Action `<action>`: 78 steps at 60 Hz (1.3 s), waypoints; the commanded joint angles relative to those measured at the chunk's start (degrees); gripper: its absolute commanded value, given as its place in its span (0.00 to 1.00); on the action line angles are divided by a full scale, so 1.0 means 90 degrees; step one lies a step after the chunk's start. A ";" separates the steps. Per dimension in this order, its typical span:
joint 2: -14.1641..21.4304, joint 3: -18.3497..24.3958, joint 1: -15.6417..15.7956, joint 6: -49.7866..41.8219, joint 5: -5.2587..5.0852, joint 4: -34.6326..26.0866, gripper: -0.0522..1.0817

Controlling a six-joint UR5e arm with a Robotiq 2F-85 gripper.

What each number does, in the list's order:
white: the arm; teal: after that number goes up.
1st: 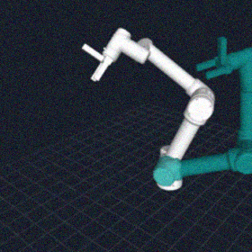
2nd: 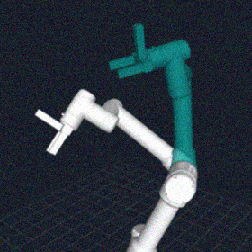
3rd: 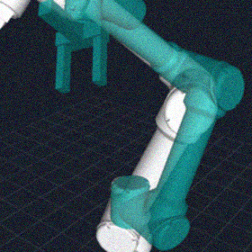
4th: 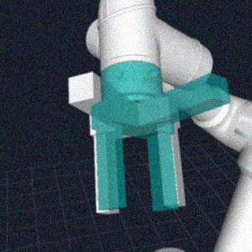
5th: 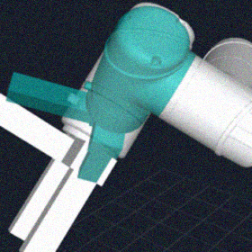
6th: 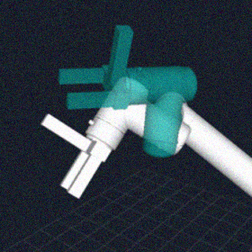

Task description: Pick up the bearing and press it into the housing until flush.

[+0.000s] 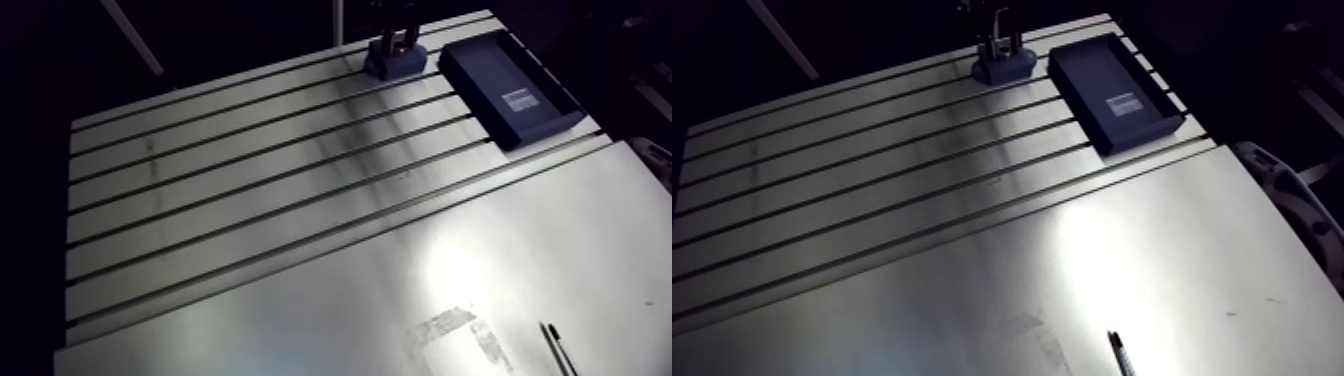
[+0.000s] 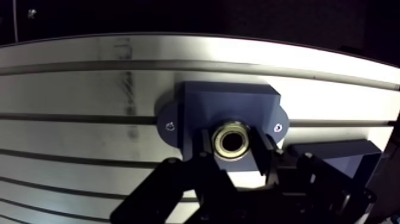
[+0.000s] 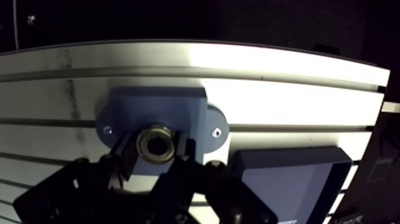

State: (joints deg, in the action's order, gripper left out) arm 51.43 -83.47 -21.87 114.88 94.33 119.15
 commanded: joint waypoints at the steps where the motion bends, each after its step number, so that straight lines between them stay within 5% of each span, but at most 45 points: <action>1: 0.0009 0.0012 -0.0002 -0.0016 0.0016 -0.0001 0.05; 32: 0.0339 0.0110 -0.0002 -0.0034 -0.0037 -0.0037 0.05; 34: 0.0343 0.0110 0.0006 -0.0043 -0.0037 -0.0056 0.08; 35: 0.0344 0.0110 -0.0001 -0.0053 -0.0045 -0.0084 0.16; 36: 0.0344 0.0110 -0.0010 -0.0071 -0.0038 -0.0122 0.38; 37: 0.0344 0.0110 -0.0010 -0.0071 -0.0038 -0.0122 0.38; 38: 0.0344 0.0110 -0.0020 -0.0074 -0.0037 -0.0160 0.62; 42: 0.0344 0.0111 -0.0022 -0.0075 -0.0055 -0.0212 0.82; 52: 0.0306 0.0194 -0.0031 -0.0221 -0.0076 -0.0291 0.99; 78: 0.0238 0.0237 -0.0031 -0.0279 -0.0037 -0.0439 1.00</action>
State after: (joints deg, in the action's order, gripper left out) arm 53.82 -81.45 -22.18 112.55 93.75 115.52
